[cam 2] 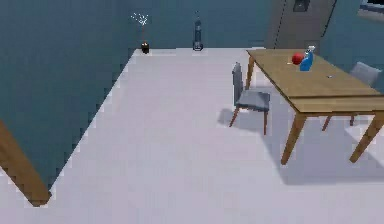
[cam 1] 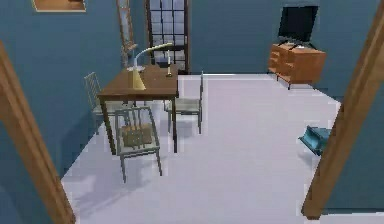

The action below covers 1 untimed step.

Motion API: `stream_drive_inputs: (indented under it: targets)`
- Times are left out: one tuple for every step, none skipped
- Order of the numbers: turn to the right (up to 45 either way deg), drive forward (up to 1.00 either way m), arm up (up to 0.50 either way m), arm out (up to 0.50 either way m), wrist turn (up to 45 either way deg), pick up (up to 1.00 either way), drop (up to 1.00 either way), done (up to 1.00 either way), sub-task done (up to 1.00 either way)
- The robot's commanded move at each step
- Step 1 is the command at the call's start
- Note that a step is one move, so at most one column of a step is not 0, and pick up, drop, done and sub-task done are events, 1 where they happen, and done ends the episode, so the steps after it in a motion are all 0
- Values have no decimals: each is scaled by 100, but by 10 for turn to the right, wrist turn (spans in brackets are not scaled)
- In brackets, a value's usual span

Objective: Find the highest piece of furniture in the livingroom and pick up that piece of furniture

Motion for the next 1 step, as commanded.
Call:
stream_drive_inputs:
  targets:
    - [0, 80, 0, 0, 0, 0, 0, 0, 0]
